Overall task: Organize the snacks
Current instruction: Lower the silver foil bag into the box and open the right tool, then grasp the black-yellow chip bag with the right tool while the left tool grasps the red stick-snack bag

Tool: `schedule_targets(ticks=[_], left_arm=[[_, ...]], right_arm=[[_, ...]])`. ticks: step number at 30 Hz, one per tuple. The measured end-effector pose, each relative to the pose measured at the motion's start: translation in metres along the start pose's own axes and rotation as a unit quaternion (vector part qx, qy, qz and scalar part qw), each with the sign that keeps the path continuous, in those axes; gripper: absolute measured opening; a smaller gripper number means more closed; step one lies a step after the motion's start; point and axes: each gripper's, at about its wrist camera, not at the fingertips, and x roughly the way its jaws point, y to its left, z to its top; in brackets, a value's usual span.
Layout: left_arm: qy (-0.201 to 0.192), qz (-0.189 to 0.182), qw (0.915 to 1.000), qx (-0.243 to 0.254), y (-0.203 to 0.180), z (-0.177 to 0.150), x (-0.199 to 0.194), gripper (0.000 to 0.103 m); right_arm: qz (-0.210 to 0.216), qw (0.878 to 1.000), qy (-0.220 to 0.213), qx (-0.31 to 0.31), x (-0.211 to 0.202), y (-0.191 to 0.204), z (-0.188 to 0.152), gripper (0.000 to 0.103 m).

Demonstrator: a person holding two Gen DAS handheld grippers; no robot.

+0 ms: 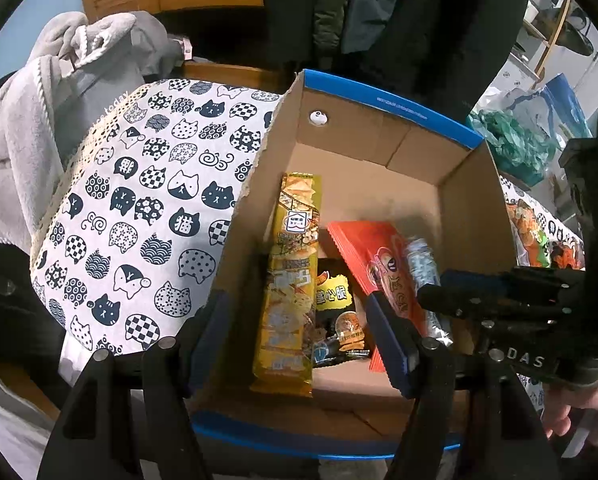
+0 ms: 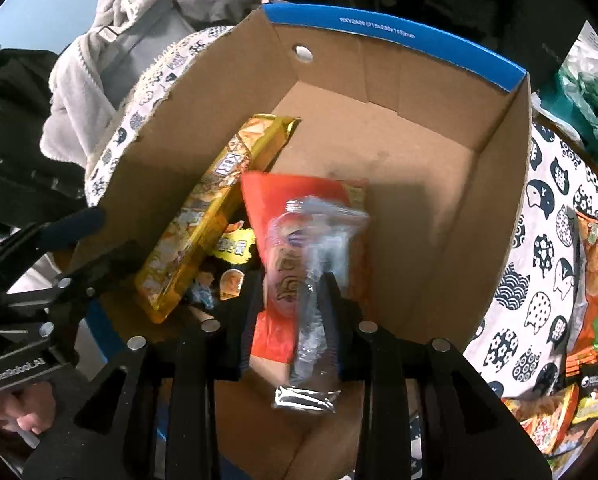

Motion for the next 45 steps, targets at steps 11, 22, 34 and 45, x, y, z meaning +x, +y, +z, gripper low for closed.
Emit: schedule_targets(ticks=[11, 22, 34, 45], left_arm=[[-0.021, -0.029, 0.9993, 0.009, -0.027, 0.006, -0.018, 0.073], [-0.035, -0.069, 0.994, 0.078, -0.101, 0.007, -0.037, 0.078], [-0.033, -0.091, 0.9826, 0.159, -0.186, -0.003, -0.038, 0.081], [-0.024, -0.084, 0.9684, 0.234, -0.249, -0.024, -0.02, 0.081]], right_arm=[[-0.026, 0.996, -0.083, -0.026, -0.072, -0.001, -0.014, 0.067], [-0.094, 0.988, -0.12, 0.015, -0.138, -0.069, -0.05, 0.072], [-0.13, 0.981, -0.127, 0.068, -0.173, -0.14, -0.105, 0.072], [-0.145, 0.979, -0.115, 0.089, -0.172, -0.174, -0.134, 0.072]])
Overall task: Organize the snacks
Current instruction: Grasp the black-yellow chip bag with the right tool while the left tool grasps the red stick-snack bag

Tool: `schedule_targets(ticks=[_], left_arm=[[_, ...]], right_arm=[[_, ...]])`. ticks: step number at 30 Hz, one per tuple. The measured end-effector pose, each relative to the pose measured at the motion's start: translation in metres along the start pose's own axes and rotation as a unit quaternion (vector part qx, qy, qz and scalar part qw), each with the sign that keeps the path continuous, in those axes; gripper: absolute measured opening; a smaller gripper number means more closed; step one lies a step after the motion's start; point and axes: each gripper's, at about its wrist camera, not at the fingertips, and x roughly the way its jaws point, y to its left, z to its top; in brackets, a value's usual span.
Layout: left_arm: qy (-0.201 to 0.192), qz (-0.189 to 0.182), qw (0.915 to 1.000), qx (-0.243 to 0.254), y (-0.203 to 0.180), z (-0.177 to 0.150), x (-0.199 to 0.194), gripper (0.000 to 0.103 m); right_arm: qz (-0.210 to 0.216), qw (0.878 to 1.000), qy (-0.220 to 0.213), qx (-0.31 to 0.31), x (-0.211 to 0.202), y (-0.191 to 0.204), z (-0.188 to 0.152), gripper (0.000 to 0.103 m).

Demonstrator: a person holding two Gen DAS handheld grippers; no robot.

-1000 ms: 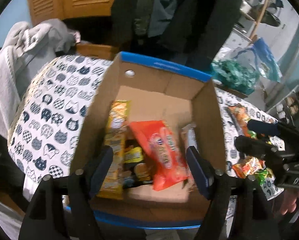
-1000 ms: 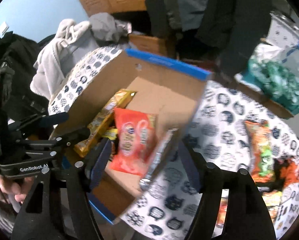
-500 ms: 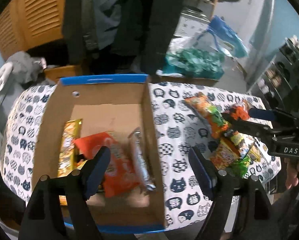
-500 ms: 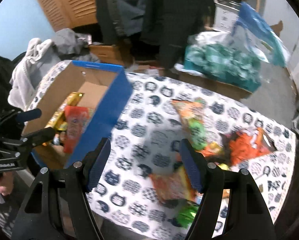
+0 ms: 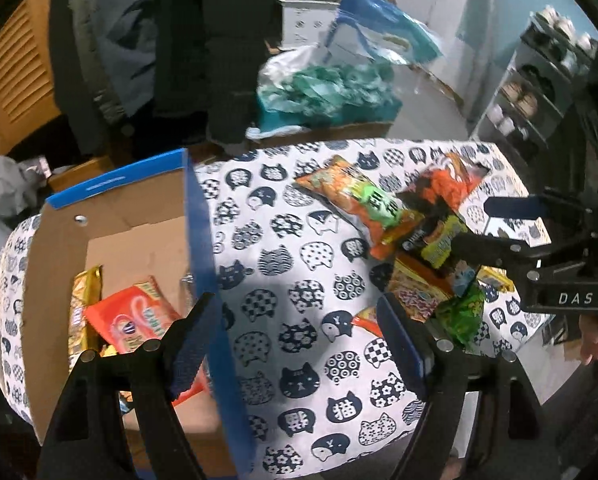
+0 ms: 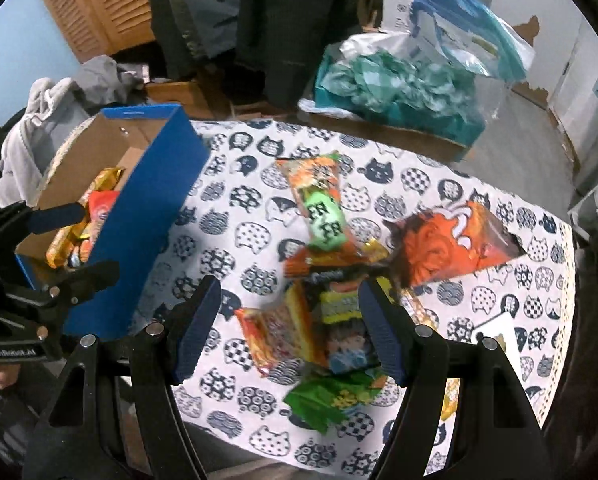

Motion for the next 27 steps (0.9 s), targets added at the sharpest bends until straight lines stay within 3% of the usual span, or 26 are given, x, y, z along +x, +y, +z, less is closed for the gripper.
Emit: schedule_targets(ticks=[13, 27], left_arm=[[0.026, -0.019, 0.999, 0.031, -0.024, 0.001, 0.04, 0.081], [0.071, -0.029, 0.9961, 0.043, -0.03, 0.006, 0.087, 0.081]], right_arm=[[-0.018, 0.999, 0.019, 0.018, 0.016, -0.027, -0.013, 0.072], [-0.026, 0.997, 0.07, 0.02, 0.071, -0.05, -0.02, 0.072]])
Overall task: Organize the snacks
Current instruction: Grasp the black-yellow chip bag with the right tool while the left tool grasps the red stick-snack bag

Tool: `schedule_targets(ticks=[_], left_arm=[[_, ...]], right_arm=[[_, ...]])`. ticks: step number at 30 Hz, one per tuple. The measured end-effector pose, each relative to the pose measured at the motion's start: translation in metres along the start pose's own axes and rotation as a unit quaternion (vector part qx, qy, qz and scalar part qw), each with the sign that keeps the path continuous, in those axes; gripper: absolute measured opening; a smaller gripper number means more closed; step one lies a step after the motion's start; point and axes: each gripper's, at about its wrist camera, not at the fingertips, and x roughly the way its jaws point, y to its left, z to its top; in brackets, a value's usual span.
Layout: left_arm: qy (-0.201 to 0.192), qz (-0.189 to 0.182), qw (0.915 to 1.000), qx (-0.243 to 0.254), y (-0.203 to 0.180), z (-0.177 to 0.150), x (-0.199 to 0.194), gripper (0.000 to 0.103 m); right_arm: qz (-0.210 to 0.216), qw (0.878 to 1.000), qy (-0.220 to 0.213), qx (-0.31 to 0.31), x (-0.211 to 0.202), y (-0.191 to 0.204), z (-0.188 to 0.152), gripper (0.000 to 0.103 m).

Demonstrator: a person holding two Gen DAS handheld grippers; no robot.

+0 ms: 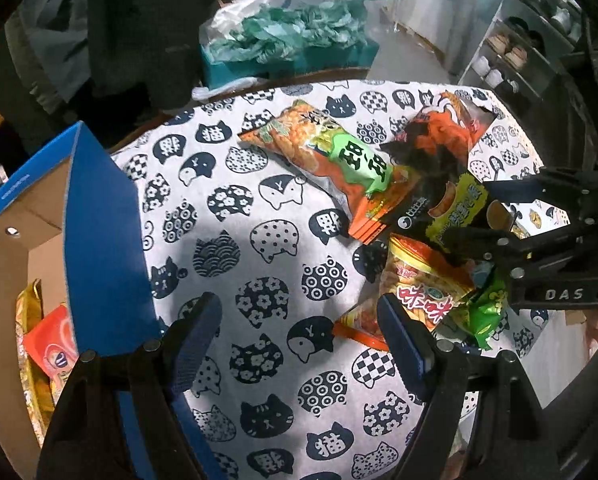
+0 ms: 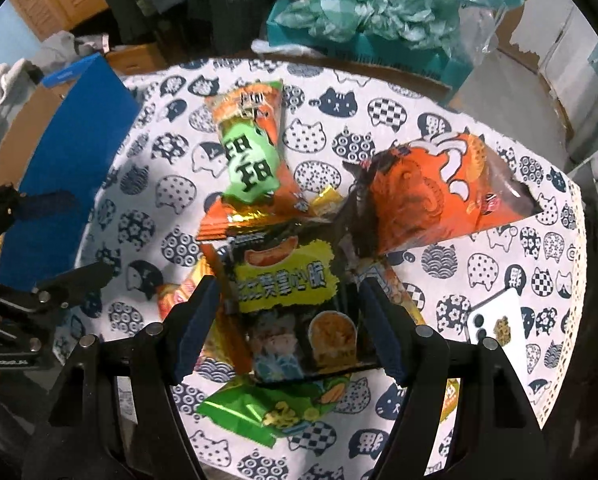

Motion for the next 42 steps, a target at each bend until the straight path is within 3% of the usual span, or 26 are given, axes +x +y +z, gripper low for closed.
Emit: schedule_targets(ticks=[11, 13, 16, 25, 33, 42], left_arm=[[0.019, -0.016, 0.9997, 0.002, -0.006, 0.002, 0.016, 0.081], [0.022, -0.021, 0.9995, 0.005, -0.007, 0.002, 0.017, 0.081], [0.022, -0.03, 0.9992, 0.015, -0.012, 0.003, 0.017, 0.081], [0.013, -0.044, 0.9952, 0.087, -0.037, 0.005, 0.009, 0.081], [0.031, -0.078, 0.9877, 0.132, -0.053, -0.004, 0.014, 0.083], [0.068, -0.042, 0.9824, 0.169, -0.07, -0.013, 0.047, 0.086]], right_arm=[[-0.015, 0.999, 0.027, -0.015, 0.027, -0.004, -0.003, 0.071], [-0.011, 0.999, 0.03, -0.015, 0.029, -0.005, -0.004, 0.059], [0.001, 1.0, 0.024, -0.011, 0.026, -0.008, -0.005, 0.05], [0.027, 0.999, -0.013, 0.02, -0.005, -0.023, -0.011, 0.049], [0.044, 0.998, -0.023, 0.048, -0.02, -0.038, -0.025, 0.049], [0.048, 0.996, -0.023, 0.066, -0.022, -0.049, -0.035, 0.049]])
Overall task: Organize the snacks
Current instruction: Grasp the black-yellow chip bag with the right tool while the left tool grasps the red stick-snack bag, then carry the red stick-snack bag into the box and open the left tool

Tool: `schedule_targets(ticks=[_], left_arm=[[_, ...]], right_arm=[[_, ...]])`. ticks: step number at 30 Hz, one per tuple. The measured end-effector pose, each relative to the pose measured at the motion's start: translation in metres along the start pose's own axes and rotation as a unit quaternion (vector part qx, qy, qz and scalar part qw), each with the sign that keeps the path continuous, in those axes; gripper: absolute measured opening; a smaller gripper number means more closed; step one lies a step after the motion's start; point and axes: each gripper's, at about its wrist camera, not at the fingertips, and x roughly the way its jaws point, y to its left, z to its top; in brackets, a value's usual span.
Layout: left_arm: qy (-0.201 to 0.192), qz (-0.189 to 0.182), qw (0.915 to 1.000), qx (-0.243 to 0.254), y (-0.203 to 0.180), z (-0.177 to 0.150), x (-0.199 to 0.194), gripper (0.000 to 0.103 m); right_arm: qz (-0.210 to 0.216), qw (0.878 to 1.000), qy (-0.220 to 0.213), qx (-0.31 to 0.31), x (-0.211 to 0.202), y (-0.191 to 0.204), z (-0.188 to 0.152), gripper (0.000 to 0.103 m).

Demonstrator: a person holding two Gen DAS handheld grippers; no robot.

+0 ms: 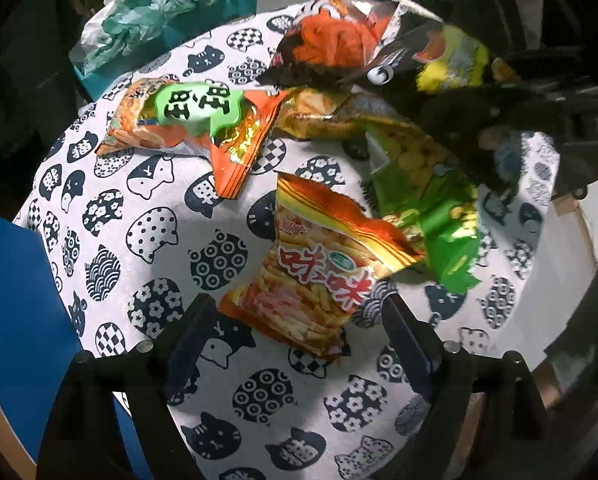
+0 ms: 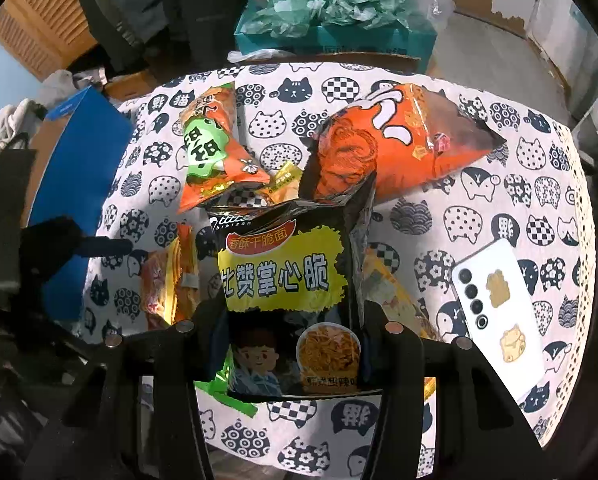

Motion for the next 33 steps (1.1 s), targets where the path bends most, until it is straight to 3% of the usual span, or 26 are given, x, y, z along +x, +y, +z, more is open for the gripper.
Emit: schedule_targets(ticks=[10, 11, 15, 21, 33], left_arm=[[-0.004, -0.001, 0.9996, -0.03, 0.003, 0.009, 0.013, 0.086], [-0.006, -0.002, 0.9996, -0.028, 0.002, 0.009, 0.013, 0.084], [0.003, -0.004, 0.9997, -0.025, -0.001, 0.01, 0.019, 0.055], [-0.015, 0.015, 0.9994, -0.029, 0.0, 0.005, 0.013, 0.043], [-0.08, 0.063, 0.9923, -0.07, 0.013, -0.005, -0.043, 0.042]], right_arm=[[0.001, 1.0, 0.008, 0.001, 0.008, -0.003, -0.01, 0.05], [0.001, 1.0, 0.009, 0.002, 0.008, -0.004, -0.01, 0.05], [0.001, 1.0, 0.008, 0.005, 0.01, -0.005, -0.011, 0.05], [0.001, 1.0, 0.003, 0.004, 0.006, -0.004, -0.01, 0.05], [0.002, 1.0, -0.026, -0.007, -0.016, 0.009, -0.002, 0.05]])
